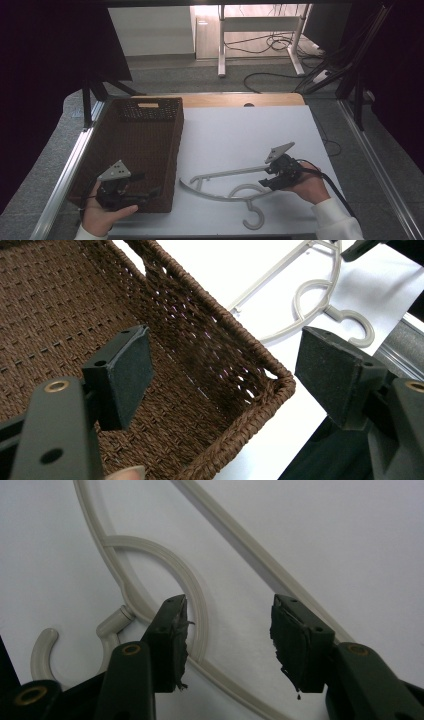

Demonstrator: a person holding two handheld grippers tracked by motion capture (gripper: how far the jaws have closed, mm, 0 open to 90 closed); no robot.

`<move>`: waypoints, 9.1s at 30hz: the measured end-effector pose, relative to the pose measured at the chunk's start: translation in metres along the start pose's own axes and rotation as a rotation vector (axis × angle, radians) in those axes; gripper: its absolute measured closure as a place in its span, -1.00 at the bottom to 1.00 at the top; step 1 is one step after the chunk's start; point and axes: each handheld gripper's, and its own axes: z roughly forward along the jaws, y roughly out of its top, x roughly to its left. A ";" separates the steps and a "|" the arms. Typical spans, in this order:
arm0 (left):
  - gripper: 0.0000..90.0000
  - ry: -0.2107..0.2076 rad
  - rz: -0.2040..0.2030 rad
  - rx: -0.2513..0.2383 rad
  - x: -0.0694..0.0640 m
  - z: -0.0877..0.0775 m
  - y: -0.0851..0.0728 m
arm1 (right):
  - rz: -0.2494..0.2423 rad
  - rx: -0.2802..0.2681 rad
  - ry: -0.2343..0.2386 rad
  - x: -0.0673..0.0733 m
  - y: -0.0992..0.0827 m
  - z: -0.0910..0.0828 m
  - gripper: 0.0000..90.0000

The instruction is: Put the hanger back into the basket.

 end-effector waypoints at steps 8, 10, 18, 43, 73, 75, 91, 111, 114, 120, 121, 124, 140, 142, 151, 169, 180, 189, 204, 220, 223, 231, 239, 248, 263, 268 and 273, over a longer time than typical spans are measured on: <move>-0.50 0.001 0.000 0.002 0.000 0.001 0.000 | -0.030 0.083 0.027 0.005 0.007 0.023 0.19; -0.50 0.001 0.000 0.003 0.000 0.001 0.000 | -0.040 0.107 0.026 0.007 0.008 0.029 0.22; -0.50 0.001 -0.003 0.002 0.001 0.001 -0.001 | -0.076 0.170 0.018 0.012 0.013 0.045 0.43; -0.51 0.002 -0.003 0.003 0.001 0.001 -0.001 | -0.139 0.257 0.026 0.018 0.022 0.057 0.81; -0.50 0.009 -0.001 -0.010 0.000 0.000 -0.001 | -0.068 0.061 0.113 -0.011 0.032 -0.025 0.81; -0.50 0.009 0.000 -0.012 0.000 -0.001 -0.001 | -0.045 0.039 0.120 -0.013 0.034 -0.030 0.81; -0.49 0.008 0.001 -0.029 -0.002 -0.001 0.001 | 0.173 -0.152 0.169 -0.024 0.055 -0.054 0.81; -0.48 -0.012 0.042 -0.049 -0.018 0.009 0.013 | 0.591 -0.522 0.376 -0.040 0.070 -0.029 0.81; -0.48 -0.015 0.040 -0.045 -0.019 0.011 0.014 | 0.618 -0.537 0.388 -0.040 0.071 -0.024 0.81; -0.48 -0.033 0.065 -0.036 -0.029 0.022 0.021 | 0.714 -0.594 0.440 -0.041 0.071 -0.012 0.81; -0.47 -0.033 0.065 -0.036 -0.029 0.022 0.021 | 0.726 -0.605 0.448 -0.042 0.070 -0.010 0.81; -0.45 -0.064 0.064 -0.037 -0.035 0.029 0.026 | 0.747 -0.615 0.480 -0.041 0.071 -0.006 0.81; -0.28 -0.213 0.020 -0.068 -0.064 0.093 0.072 | 0.833 -0.688 0.599 -0.031 0.076 -0.002 0.80; -0.27 -0.231 0.028 -0.065 -0.067 0.099 0.076 | 0.835 -0.693 0.604 -0.031 0.076 -0.003 0.80; -0.10 -0.332 0.002 -0.136 -0.072 0.133 0.092 | 0.862 -0.737 0.631 -0.027 0.077 -0.006 0.80; 0.77 -0.342 -0.013 -0.186 -0.071 0.161 0.098 | 0.883 -0.735 0.680 -0.023 0.080 0.003 0.80; 0.84 -0.446 -0.066 -0.196 -0.067 0.156 0.099 | 0.854 -0.743 0.716 -0.024 0.079 0.000 0.69; 0.84 -0.486 -0.151 -0.206 -0.056 0.156 0.096 | 0.843 -0.736 0.629 -0.030 0.076 -0.011 0.05; 0.84 -0.499 -0.137 -0.208 -0.052 0.120 0.097 | 0.592 -0.573 0.283 -0.022 0.013 -0.051 -0.35; 0.84 -0.504 -0.116 -0.174 -0.028 0.049 0.102 | 0.528 -0.501 0.106 -0.023 -0.028 -0.036 -0.40; 0.84 -0.488 -0.099 -0.146 -0.019 0.037 0.104 | 0.538 -0.492 0.104 -0.025 -0.030 -0.033 -0.40; 0.84 -0.445 -0.066 -0.089 0.007 0.009 0.107 | 0.548 -0.476 0.107 -0.027 -0.033 -0.028 -0.39; 0.84 -0.422 -0.037 -0.047 0.028 -0.014 0.105 | 0.537 -0.469 0.085 -0.028 -0.035 -0.027 -0.38; 0.84 -0.367 -0.013 0.011 0.059 -0.034 0.105 | 0.542 -0.456 0.075 -0.029 -0.036 -0.026 -0.38; 0.83 -0.308 0.094 0.142 0.093 -0.046 0.097 | 0.546 -0.444 0.077 -0.031 -0.038 -0.022 -0.38; 0.84 -0.311 0.089 0.148 0.104 -0.044 0.085 | 0.545 -0.439 0.079 -0.031 -0.038 -0.020 -0.38; 0.84 -0.294 0.075 0.163 0.114 -0.040 0.072 | 0.546 -0.430 0.080 -0.031 -0.037 -0.019 -0.38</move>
